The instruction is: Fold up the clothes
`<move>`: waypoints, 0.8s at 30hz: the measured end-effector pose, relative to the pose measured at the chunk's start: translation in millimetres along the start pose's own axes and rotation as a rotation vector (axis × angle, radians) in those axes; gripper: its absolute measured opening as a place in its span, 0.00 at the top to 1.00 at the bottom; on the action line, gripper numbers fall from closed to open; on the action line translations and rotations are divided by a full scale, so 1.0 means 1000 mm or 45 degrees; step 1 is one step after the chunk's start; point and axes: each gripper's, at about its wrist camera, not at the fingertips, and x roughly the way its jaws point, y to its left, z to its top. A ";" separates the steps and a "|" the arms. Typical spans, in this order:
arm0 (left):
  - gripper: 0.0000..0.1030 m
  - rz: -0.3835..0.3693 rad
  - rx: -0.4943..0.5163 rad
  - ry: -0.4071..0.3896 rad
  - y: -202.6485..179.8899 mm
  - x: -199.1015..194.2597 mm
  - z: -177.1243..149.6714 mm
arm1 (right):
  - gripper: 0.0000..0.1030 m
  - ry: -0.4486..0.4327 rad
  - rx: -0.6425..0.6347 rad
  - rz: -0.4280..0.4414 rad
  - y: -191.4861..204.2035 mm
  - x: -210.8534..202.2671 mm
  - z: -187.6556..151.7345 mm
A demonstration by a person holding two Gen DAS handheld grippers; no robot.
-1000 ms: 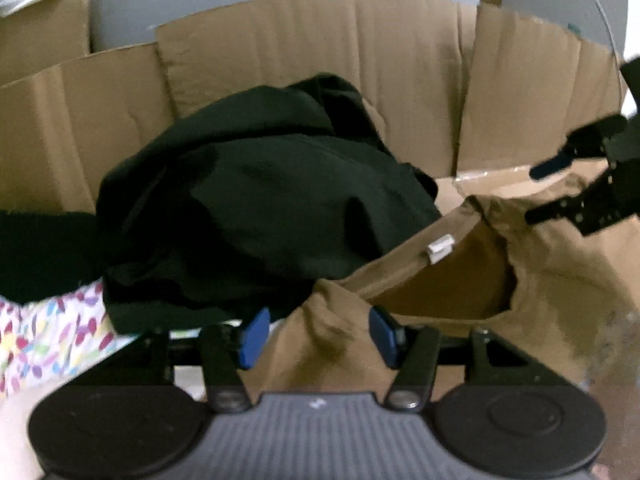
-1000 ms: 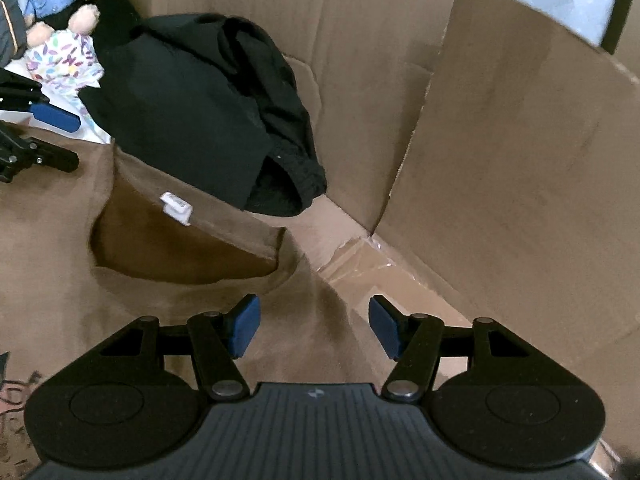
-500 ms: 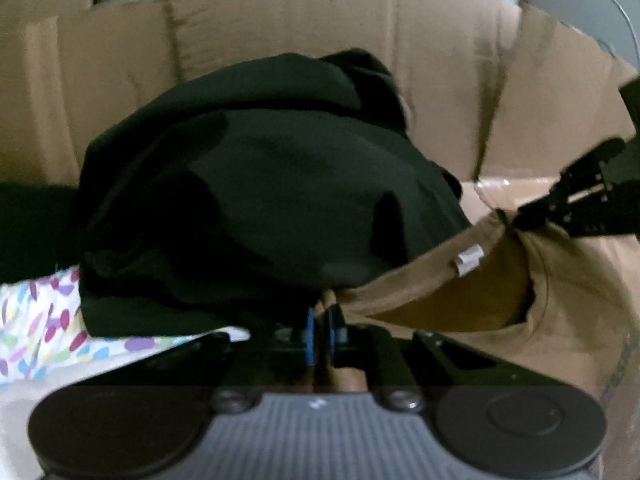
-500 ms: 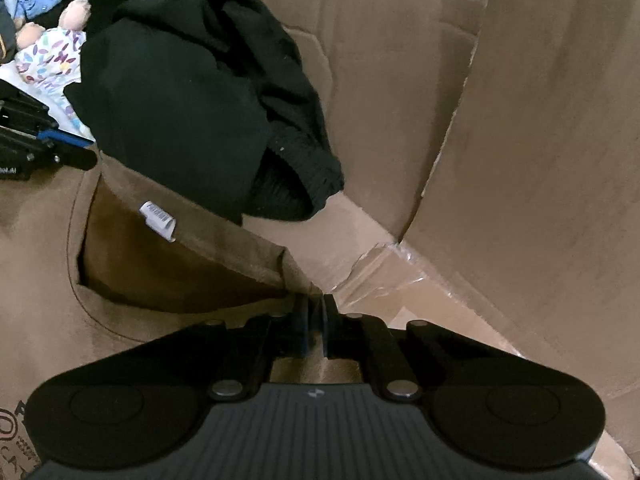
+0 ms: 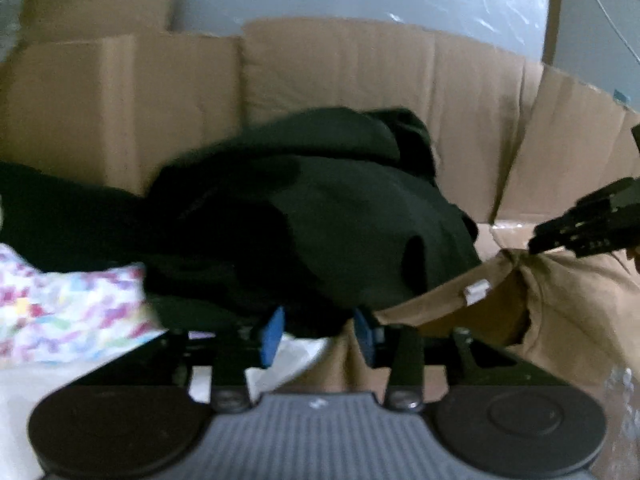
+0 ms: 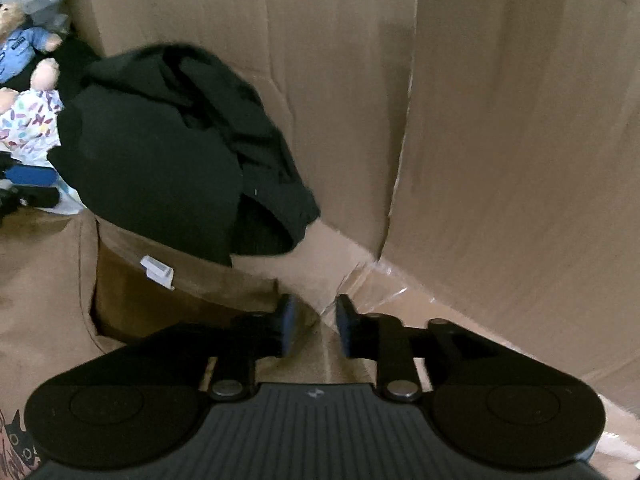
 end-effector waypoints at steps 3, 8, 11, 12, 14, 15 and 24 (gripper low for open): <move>0.59 0.036 0.012 0.011 0.016 -0.015 -0.008 | 0.68 -0.016 -0.010 -0.016 -0.001 -0.010 -0.003; 0.59 0.025 0.014 -0.013 0.039 -0.057 -0.035 | 0.68 0.008 -0.012 -0.108 -0.024 -0.023 -0.022; 0.59 0.019 0.031 0.014 0.041 -0.061 -0.047 | 0.68 0.032 -0.002 -0.174 -0.042 -0.028 -0.037; 0.59 0.027 0.037 0.022 0.041 -0.059 -0.048 | 0.68 0.039 0.007 -0.186 -0.048 -0.029 -0.042; 0.59 0.055 0.050 0.038 0.040 -0.056 -0.052 | 0.68 0.053 0.026 -0.212 -0.059 -0.031 -0.050; 0.59 0.087 0.065 0.053 0.038 -0.051 -0.053 | 0.68 0.061 0.036 -0.224 -0.064 -0.032 -0.054; 0.69 0.194 0.037 0.055 0.051 -0.031 -0.055 | 0.69 0.104 0.105 -0.294 -0.097 -0.019 -0.084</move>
